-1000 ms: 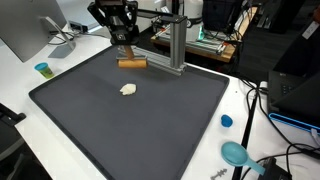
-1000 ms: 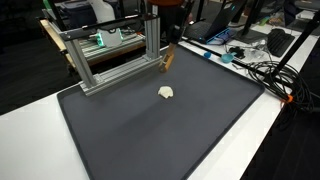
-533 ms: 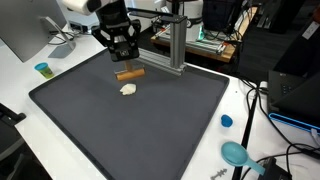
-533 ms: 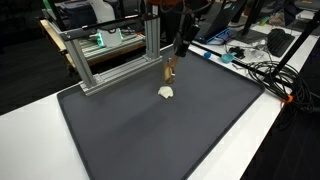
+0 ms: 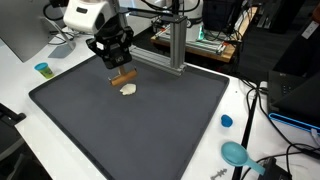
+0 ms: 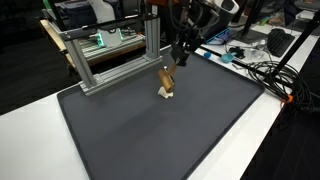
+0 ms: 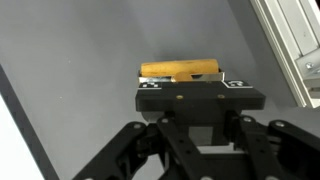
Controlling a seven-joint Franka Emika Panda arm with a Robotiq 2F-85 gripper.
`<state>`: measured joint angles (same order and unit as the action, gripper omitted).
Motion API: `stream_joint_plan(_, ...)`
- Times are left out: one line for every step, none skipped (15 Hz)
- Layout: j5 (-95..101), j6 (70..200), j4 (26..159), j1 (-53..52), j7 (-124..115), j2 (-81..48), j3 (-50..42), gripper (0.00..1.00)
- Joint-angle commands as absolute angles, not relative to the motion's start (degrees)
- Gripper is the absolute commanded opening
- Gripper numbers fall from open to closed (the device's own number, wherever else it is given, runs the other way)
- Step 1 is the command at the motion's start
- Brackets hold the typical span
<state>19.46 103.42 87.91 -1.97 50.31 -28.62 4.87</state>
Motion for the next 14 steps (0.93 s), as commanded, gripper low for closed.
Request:
stream_joint_plan(19.7, 104.4, 88.29, -2.22, 50.47, -28.61, 4.78, 0.22)
stream_joint_plan(20.38, 104.85, 88.8, -2.65, 49.34, -28.89, 4.52, 0.22)
stream_joint_plan(20.85, 105.0, 89.3, -2.98, 48.87, -29.16, 4.44, 0.22)
stream_joint_plan(20.81, 105.26, 89.73, -3.12, 48.8, -29.47, 4.58, 0.22)
stream_joint_plan(20.78, 105.76, 90.18, -3.3, 48.64, -29.74, 4.7, 0.22)
stream_joint_plan(20.75, 106.93, 90.78, -3.49, 48.2, -29.96, 4.78, 0.22)
stream_joint_plan(20.79, 108.06, 91.4, -3.69, 47.86, -30.12, 4.83, 0.22)
stream_joint_plan(21.09, 109.76, 92.12, -3.97, 47.39, -30.26, 4.86, 0.22)
stream_joint_plan(21.44, 111.24, 92.68, -4.29, 46.83, -30.38, 4.79, 0.22)
stream_joint_plan(21.91, 112.55, 93.28, -4.65, 46.05, -30.24, 4.62, 0.22)
stream_joint_plan(22.4, 112.9, 93.56, -4.93, 45.49, -30.03, 4.54, 0.22)
stream_joint_plan(22.59, 112.63, 93.59, -5.09, 45.51, -30.0, 4.65, 0.22)
stream_joint_plan(22.73, 112.52, 93.58, -5.26, 45.55, -30.23, 4.72, 0.22)
stream_joint_plan(22.86, 112.31, 93.59, -5.42, 45.76, -30.39, 4.78, 0.22)
